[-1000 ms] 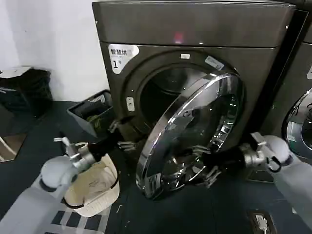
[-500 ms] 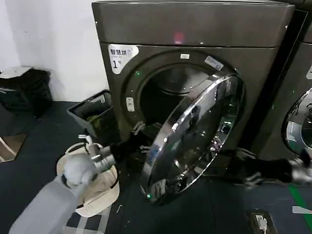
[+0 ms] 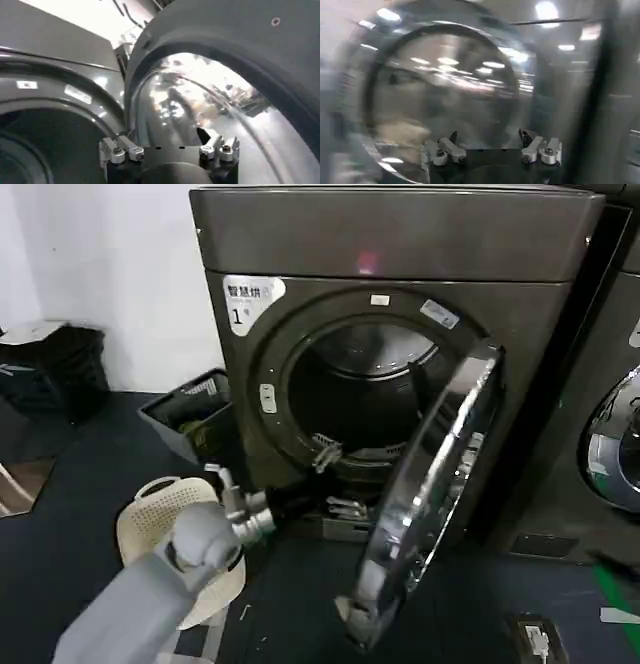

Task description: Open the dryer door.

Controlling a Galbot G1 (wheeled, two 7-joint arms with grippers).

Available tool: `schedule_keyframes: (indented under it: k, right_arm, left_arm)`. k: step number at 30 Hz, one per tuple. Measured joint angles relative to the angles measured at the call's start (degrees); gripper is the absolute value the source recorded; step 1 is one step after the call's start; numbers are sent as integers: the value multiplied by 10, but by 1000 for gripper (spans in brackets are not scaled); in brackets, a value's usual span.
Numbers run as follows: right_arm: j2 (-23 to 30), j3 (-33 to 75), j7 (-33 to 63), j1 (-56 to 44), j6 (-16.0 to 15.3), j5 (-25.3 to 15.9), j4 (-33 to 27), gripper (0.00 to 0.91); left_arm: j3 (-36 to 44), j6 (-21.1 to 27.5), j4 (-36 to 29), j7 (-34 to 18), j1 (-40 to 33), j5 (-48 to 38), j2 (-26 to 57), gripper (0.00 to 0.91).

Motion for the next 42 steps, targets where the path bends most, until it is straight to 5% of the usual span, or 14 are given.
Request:
schedule_keyframes:
  k: [9, 18, 30, 42]
  right_arm:
    - [106, 109, 223, -24, -7, -113, 27, 907]
    - [219, 186, 442, -12, -112, -189, 82, 907]
    - [333, 248, 696, 16, -207, -299, 128, 907]
    - [377, 308, 780, 16, -214, -325, 111, 907]
  left_arm:
    - [46, -11, 19, -28, -25, 24, -39, 907]
    - [99, -18, 49, -50, -54, 48, -85, 907]
    - [159, -27, 101, -122, -86, 100, -152, 907]
    - [199, -5, 157, -217, -97, 144, -223, 907]
